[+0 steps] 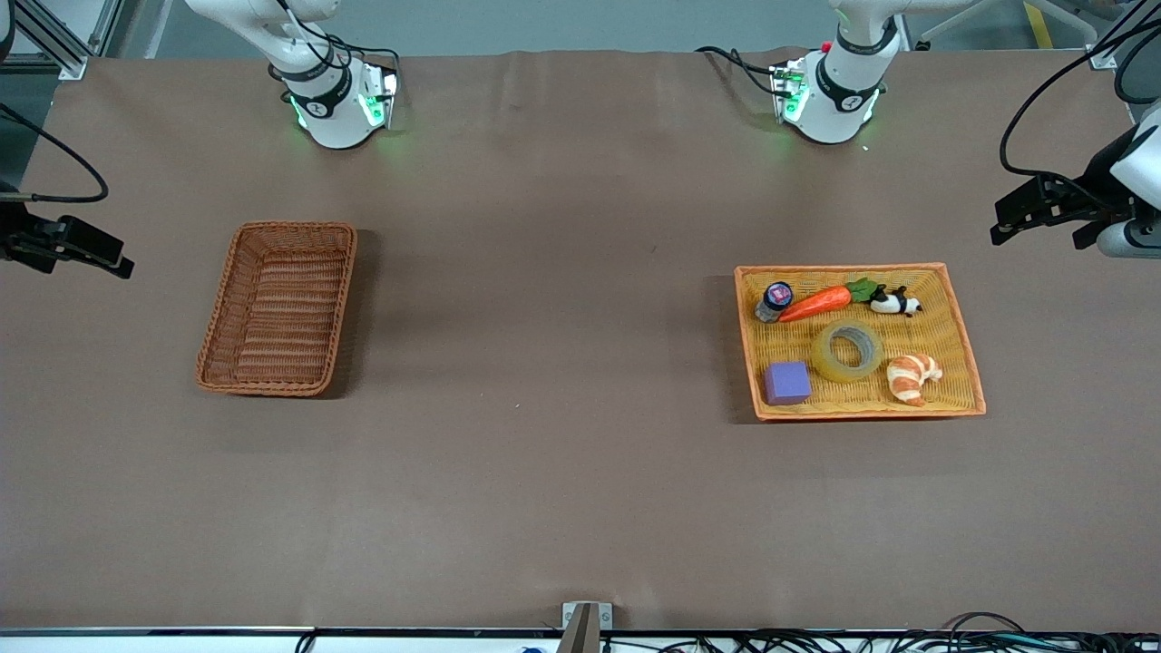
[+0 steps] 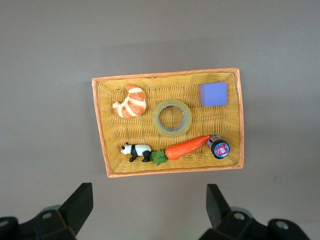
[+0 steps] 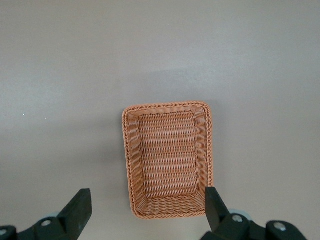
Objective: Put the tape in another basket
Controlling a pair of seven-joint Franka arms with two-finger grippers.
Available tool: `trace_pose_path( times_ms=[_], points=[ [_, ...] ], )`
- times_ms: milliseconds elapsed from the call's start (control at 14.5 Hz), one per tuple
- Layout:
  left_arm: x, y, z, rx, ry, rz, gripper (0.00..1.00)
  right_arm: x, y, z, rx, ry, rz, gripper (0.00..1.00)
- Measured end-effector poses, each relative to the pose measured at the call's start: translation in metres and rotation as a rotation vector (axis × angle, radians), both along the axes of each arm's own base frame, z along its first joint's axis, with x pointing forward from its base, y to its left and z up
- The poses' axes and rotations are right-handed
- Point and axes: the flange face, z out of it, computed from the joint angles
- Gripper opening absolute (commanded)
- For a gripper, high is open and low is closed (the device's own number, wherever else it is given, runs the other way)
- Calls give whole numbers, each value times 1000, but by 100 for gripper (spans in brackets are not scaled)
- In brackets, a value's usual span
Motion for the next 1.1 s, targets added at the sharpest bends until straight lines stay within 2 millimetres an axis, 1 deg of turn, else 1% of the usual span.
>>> trace_pose_path(
  times_ms=[481, 619, 688, 825, 963, 1101],
  points=[
    [3, -2, -2, 1, -11, -4, 100, 0, 0, 0, 0, 0, 0, 100],
    [6, -4, -15, 1, -4, -7, 100, 0, 0, 0, 0, 0, 0, 100],
    [8, -4, -27, 2, 5, -7, 100, 0, 0, 0, 0, 0, 0, 100],
    [12, -2, -63, 3, 27, -2, 100, 0, 0, 0, 0, 0, 1, 100],
    [17, 1, -107, 3, 40, 3, 100, 0, 0, 0, 0, 0, 1, 100],
    [22, 3, -157, 3, 56, 6, 100, 0, 1, 0, 0, 0, 1, 100]
  ],
)
